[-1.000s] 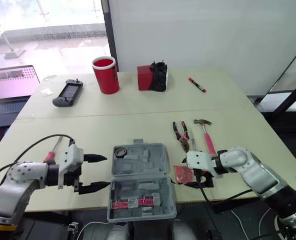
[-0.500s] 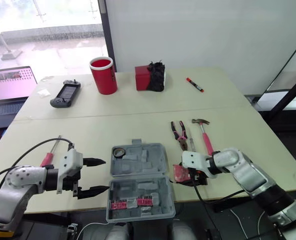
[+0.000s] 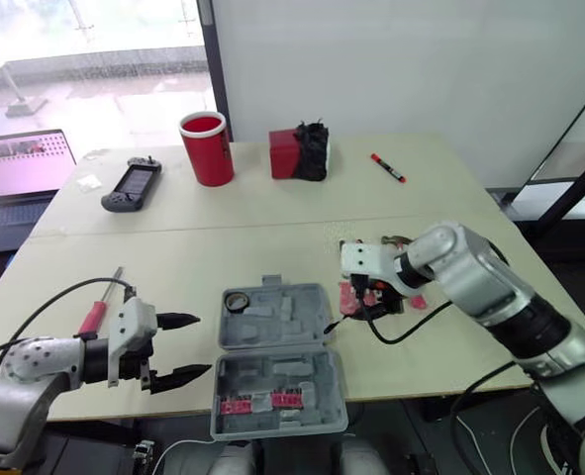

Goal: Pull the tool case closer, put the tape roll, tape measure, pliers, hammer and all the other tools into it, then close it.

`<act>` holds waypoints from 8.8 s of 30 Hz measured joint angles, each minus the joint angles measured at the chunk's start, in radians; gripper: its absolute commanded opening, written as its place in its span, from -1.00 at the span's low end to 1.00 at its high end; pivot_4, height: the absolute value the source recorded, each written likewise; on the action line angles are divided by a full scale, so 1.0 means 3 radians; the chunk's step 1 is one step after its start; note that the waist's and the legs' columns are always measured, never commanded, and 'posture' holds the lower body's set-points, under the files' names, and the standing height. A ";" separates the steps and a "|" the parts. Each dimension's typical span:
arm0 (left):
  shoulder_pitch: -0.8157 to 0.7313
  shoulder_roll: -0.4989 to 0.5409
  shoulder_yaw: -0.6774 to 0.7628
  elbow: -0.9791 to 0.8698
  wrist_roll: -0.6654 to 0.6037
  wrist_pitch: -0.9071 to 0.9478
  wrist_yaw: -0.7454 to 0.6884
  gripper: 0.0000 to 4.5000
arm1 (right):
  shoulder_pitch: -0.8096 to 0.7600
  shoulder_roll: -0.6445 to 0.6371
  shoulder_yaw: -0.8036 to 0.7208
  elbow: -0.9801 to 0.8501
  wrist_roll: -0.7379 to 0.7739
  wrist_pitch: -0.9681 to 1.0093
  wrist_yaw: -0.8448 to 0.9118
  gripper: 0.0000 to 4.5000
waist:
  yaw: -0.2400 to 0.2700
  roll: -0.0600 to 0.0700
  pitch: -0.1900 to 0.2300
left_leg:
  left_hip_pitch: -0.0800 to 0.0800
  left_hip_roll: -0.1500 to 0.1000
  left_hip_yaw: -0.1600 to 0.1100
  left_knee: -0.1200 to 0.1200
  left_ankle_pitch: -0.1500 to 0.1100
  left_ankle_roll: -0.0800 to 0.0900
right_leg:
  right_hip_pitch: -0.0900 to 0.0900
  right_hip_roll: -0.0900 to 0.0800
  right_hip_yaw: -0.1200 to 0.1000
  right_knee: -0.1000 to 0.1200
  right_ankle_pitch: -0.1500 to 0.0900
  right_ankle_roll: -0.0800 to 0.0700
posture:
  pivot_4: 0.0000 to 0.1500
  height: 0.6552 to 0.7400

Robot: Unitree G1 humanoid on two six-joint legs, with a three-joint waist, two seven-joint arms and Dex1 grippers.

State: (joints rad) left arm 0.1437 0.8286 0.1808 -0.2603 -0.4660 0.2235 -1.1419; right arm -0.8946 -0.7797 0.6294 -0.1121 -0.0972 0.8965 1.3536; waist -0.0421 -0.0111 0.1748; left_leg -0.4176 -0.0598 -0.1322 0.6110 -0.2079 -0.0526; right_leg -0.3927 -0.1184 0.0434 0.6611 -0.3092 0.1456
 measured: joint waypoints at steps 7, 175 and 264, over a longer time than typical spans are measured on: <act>0.0187 -0.0083 0.0014 -0.0168 0.0016 -0.0039 0.0138 1.00 | -0.0565 0.0503 0.0535 0.0506 -0.0201 0.0195 0.0015 0.48 | -0.0015 0.0001 0.0000 | 0.0000 0.0004 0.0000 -0.0002 -0.0001 -0.0001 | -0.0008 0.0003 0.0002 0.0004 0.0003 -0.0004 | 1.00 1.00; -0.1226 0.0191 -0.0365 -0.0556 -0.0405 0.1151 0.0536 1.00 | 0.2060 0.1774 -0.2074 0.0756 0.0864 -0.1557 -0.3520 0.98 | -0.0007 -0.0003 0.0000 | 0.0027 0.0016 0.0047 -0.0014 -0.0013 0.0004 | 0.0015 0.0027 0.0027 -0.0027 0.0018 -0.0004 | 1.00 1.00; -0.1170 -0.0116 -0.0424 -0.0412 0.0012 0.0804 0.0488 1.00 | 0.2303 0.1879 -0.1871 0.0762 0.0492 -0.1885 -0.3522 0.74 | -0.0011 -0.0003 -0.0002 | 0.0030 0.0022 0.0046 -0.0011 -0.0011 0.0002 | 0.0014 0.0036 0.0030 -0.0019 0.0020 -0.0008 | 1.00 1.00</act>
State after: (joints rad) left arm -0.2073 0.7939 0.0536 -0.3839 -0.4625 0.4645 -0.9954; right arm -0.2037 -0.2159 0.0680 0.1164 0.0503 0.3309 0.2970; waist -0.0452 -0.0119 0.1742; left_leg -0.4085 -0.0533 -0.1183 0.6077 -0.2114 -0.0519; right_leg -0.3884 -0.1076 0.0524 0.6553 -0.3032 0.1432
